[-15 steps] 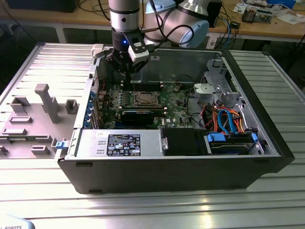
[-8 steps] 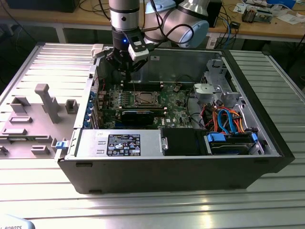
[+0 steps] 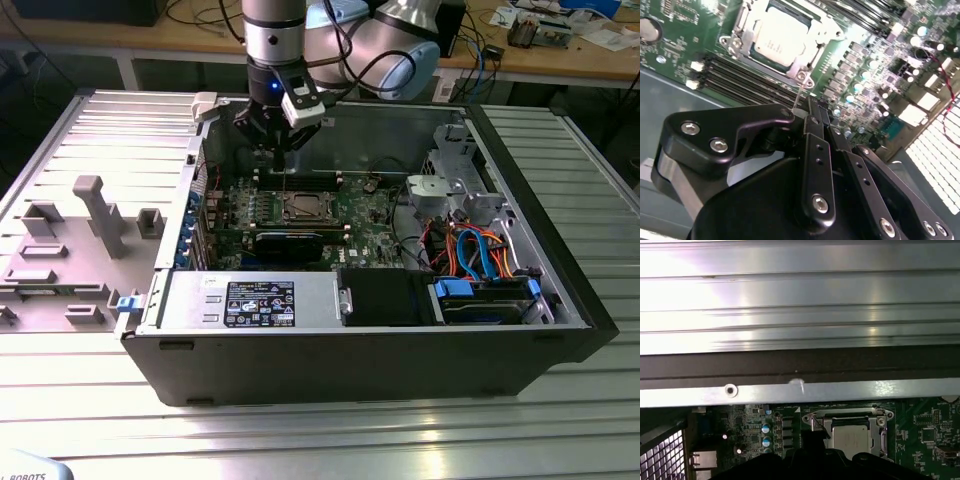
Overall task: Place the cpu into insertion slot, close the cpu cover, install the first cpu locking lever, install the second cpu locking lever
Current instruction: 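Install the first cpu locking lever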
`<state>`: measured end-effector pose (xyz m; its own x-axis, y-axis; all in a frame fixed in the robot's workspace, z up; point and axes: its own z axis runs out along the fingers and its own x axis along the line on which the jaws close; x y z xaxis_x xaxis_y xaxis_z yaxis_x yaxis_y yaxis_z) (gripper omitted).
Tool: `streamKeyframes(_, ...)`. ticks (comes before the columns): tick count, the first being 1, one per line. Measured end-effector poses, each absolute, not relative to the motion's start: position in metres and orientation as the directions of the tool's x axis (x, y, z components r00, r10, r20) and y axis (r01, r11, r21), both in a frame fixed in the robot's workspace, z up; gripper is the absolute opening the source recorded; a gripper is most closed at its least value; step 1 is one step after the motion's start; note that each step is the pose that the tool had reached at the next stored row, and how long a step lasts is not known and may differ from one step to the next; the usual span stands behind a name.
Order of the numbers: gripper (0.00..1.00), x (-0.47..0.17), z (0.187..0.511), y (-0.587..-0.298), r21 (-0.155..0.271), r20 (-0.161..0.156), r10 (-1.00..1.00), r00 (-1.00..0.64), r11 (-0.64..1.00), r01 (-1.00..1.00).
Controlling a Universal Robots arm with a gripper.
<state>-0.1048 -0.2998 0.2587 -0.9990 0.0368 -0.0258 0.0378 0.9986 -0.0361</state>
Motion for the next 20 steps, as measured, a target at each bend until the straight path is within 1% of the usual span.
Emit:
streamKeyframes(10,0.11,-0.087,0.257,-0.3,-0.036,-0.026,0.037,-0.999,0.999,0.038)
streamKeyframes(16,0.11,-0.083,0.249,-0.3,-0.032,-0.026,0.037,-0.999,0.999,0.037)
streamKeyframes(20,0.11,-0.083,0.246,-0.3,-0.032,-0.026,-0.029,-0.999,0.999,-0.029)
